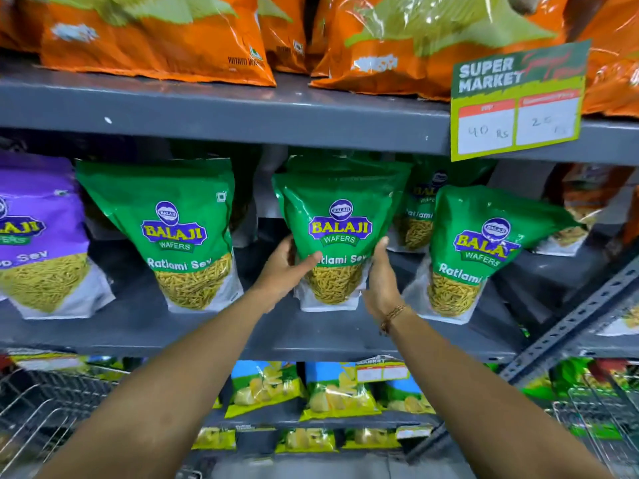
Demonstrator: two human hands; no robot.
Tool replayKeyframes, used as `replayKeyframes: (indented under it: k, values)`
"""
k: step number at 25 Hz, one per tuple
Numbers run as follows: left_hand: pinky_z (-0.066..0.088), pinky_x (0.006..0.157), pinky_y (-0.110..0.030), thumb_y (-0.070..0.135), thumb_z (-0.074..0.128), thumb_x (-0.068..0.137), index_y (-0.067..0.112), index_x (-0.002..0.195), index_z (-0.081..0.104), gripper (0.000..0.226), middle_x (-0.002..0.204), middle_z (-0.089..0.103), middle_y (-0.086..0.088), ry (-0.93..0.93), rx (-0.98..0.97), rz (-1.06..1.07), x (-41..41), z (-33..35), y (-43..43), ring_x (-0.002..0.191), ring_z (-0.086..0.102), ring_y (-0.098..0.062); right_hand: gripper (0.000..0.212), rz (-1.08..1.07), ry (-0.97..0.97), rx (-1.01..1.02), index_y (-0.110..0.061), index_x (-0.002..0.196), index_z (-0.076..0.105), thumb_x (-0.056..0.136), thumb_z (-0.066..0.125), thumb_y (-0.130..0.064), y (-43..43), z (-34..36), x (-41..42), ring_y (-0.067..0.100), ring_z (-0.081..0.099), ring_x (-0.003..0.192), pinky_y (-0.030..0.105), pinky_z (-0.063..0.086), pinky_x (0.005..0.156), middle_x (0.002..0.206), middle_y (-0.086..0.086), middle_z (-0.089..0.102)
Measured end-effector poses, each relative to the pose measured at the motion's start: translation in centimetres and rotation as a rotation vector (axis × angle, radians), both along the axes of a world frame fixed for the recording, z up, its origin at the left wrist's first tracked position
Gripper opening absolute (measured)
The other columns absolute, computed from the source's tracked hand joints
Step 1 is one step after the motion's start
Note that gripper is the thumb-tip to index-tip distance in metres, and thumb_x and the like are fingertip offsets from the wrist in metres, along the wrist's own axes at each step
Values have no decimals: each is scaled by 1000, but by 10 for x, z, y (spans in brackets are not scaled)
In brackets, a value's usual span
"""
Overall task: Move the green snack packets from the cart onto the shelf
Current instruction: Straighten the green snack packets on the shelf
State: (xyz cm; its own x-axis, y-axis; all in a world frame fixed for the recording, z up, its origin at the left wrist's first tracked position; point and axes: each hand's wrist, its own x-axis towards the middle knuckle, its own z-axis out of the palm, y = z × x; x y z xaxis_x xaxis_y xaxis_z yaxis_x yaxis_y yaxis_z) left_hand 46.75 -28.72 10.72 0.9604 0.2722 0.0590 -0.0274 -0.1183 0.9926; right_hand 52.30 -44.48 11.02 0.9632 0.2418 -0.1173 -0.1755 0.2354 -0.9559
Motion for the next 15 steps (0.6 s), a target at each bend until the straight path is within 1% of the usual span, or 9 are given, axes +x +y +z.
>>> replayKeyframes:
  k: [2, 4, 7, 9, 10, 11, 13, 14, 15]
  values:
    - [43, 105, -45, 60, 72, 55, 28, 122, 48, 77, 128, 60, -1, 37, 39, 34, -4, -9, -1, 115, 56, -16, 67, -3, 8, -70, -24, 143, 30, 89, 24, -62, 2, -5, -6, 16, 37, 133, 50, 28, 115, 145, -5, 40]
    - [43, 105, -45, 59, 68, 58, 33, 118, 50, 68, 126, 61, 1, 37, 27, 42, -4, -10, -2, 116, 56, -16, 64, -15, 2, -79, -22, 144, 29, 91, 25, -58, 3, -2, -9, 20, 37, 136, 52, 29, 115, 149, 1, 38]
    - [48, 97, -42, 57, 64, 65, 24, 115, 52, 61, 118, 65, -3, -23, -19, 148, -7, -11, -16, 109, 60, -17, 61, -45, -61, -102, -17, 141, 36, 93, 27, -53, 0, 1, -19, 19, 41, 132, 45, 31, 115, 145, 4, 44]
    - [48, 72, -40, 64, 57, 69, 13, 84, 54, 53, 85, 65, -12, -72, 24, 440, -19, -20, -40, 80, 62, -26, 50, -184, -104, -172, -12, 121, 55, 96, 29, -47, -15, 2, -30, 21, 53, 112, 37, 40, 102, 119, 5, 60]
    - [41, 65, -38, 63, 52, 72, 17, 68, 47, 46, 68, 56, -9, -55, 30, 564, -30, -25, -61, 66, 55, -25, 41, -316, -133, -200, -14, 98, 60, 97, 31, -42, -29, 4, -36, 22, 55, 94, 37, 44, 89, 96, 5, 63]
    - [35, 63, -35, 58, 47, 77, 22, 60, 39, 41, 59, 48, -5, -28, 31, 588, -40, -29, -85, 58, 48, -20, 35, -452, -196, -219, -17, 79, 55, 98, 33, -37, -42, 6, -41, 22, 51, 81, 38, 44, 80, 78, 3, 57]
    - [34, 64, -32, 48, 39, 82, 20, 56, 41, 38, 55, 45, -1, -11, 14, 361, -43, -25, -135, 54, 42, -14, 31, -693, -303, -197, -16, 70, 43, 98, 37, -26, -77, 17, -44, 19, 44, 77, 32, 42, 76, 73, 2, 47]
    - [37, 67, -31, 44, 39, 85, 19, 61, 48, 36, 62, 51, -1, -12, 11, 230, -34, -18, -155, 60, 46, -13, 25, -798, -333, -185, -14, 74, 45, 97, 39, -22, -93, 23, -37, 19, 43, 81, 28, 40, 76, 78, 3, 47]
    - [39, 74, -28, 39, 39, 90, 17, 77, 58, 32, 78, 58, -1, -24, -13, 133, -21, -7, -170, 73, 52, -11, 19, -898, -334, -201, -8, 85, 50, 95, 40, -21, -107, 25, -23, 21, 43, 88, 27, 37, 81, 88, 7, 49]
